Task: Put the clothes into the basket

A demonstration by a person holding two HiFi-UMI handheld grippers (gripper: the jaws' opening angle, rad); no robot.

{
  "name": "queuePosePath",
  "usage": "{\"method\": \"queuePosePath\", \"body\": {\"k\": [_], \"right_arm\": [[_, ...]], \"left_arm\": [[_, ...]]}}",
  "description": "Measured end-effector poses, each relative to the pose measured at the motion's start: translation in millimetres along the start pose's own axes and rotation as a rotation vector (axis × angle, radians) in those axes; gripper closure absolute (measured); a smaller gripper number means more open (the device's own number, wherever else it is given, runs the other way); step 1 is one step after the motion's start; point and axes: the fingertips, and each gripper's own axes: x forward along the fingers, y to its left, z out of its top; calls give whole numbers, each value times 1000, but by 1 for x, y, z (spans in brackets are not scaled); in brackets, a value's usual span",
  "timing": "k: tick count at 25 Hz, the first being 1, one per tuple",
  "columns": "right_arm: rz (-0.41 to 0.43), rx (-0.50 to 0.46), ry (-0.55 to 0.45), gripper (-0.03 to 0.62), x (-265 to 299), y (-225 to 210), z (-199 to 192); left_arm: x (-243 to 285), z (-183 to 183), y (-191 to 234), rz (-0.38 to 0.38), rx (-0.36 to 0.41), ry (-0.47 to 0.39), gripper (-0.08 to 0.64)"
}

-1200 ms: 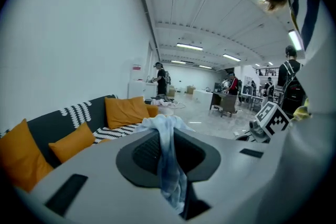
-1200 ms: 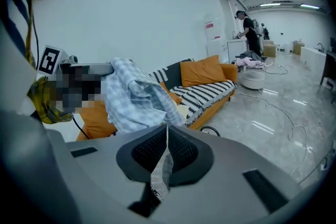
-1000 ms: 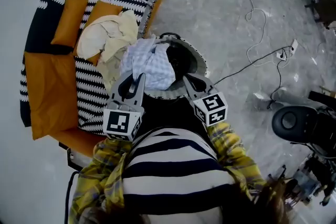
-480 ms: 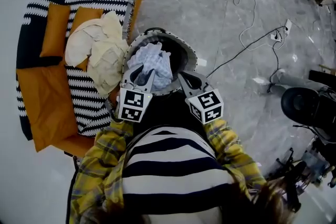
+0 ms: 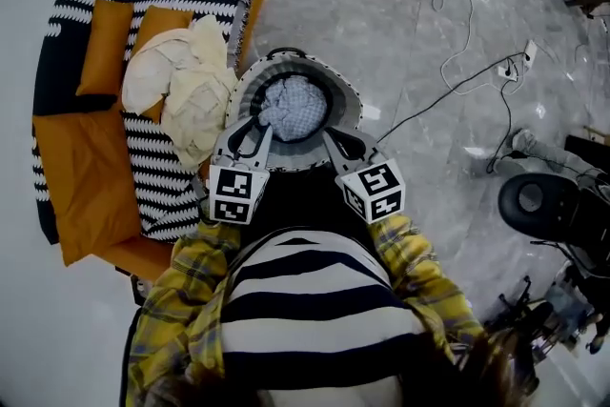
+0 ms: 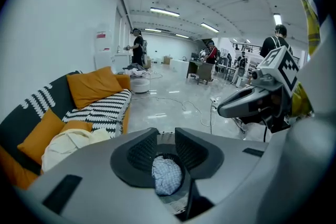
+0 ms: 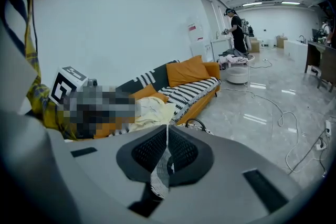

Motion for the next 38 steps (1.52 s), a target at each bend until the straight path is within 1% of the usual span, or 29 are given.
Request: {"method": "queuePosePath", "body": {"k": [4, 7, 9, 12, 17, 21, 26, 29, 33, 38], "right_arm": [[38, -25, -2, 563, 3, 3, 9], [73, -63, 5, 563, 12, 6, 17], [94, -89, 19, 563, 23, 11, 22], [112, -109, 34, 563, 40, 26, 31], [170, -138, 77, 563, 75, 66, 40], [195, -144, 108, 563, 108, 94, 49], [217, -168, 160, 563, 149, 119, 53], [221, -167, 201, 563, 169, 124, 51], [229, -166, 255, 563, 190, 129, 40], [241, -151, 316, 563, 209, 132, 25]], "left_arm": [[-12, -6, 23, 100, -65, -3, 466], [-22, -8, 41, 171, -102, -17, 465], [-30, -17, 58, 211, -145, -19, 465], [-38, -34, 86, 246, -207, -8, 465], [-47, -60, 135, 291, -264, 12, 465], [-40, -89, 174, 297, -279, 54, 455], [-20, -118, 220, 286, -294, 93, 409], [-2, -131, 238, 263, -304, 118, 380], [23, -156, 256, 233, -291, 177, 343], [49, -190, 274, 212, -331, 248, 297]]}}
